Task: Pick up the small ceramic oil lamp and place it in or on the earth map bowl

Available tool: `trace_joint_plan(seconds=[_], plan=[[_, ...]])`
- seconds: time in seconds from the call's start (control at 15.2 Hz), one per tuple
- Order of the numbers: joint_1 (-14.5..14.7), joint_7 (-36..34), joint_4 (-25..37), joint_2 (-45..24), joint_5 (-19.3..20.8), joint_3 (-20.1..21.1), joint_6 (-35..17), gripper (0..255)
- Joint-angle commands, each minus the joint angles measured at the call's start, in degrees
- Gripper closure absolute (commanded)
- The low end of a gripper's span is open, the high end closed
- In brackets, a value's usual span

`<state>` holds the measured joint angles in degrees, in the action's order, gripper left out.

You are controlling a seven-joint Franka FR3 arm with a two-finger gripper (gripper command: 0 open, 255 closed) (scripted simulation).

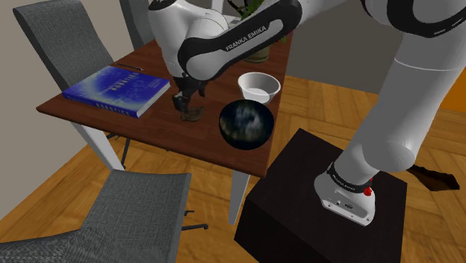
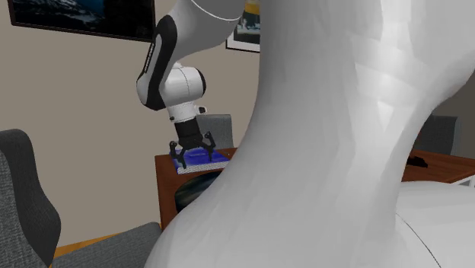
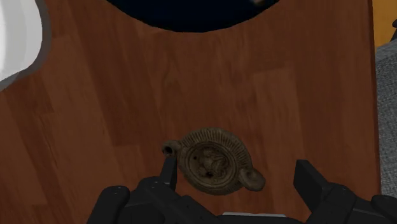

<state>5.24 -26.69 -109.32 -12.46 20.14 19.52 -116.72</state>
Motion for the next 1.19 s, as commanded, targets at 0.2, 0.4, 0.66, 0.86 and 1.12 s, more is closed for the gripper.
trace_joint_plan(seconds=[0.2,0.4,0.66,0.86,1.12], plan=[[3.6,-3.7,12.6,-11.9,5.6,-0.8,1.0,0],[3.8,-4.0,12.7,-13.2,6.3,-1.2,-0.1,0],[3.5,-4.5,11.6,-14.5,7.1,-1.7,-2.5,0],[3.4,-4.8,11.2,-15.0,7.4,-1.9,-3.4,0],[3.4,-4.8,11.2,-15.0,7.4,-1.9,-3.4,0]])
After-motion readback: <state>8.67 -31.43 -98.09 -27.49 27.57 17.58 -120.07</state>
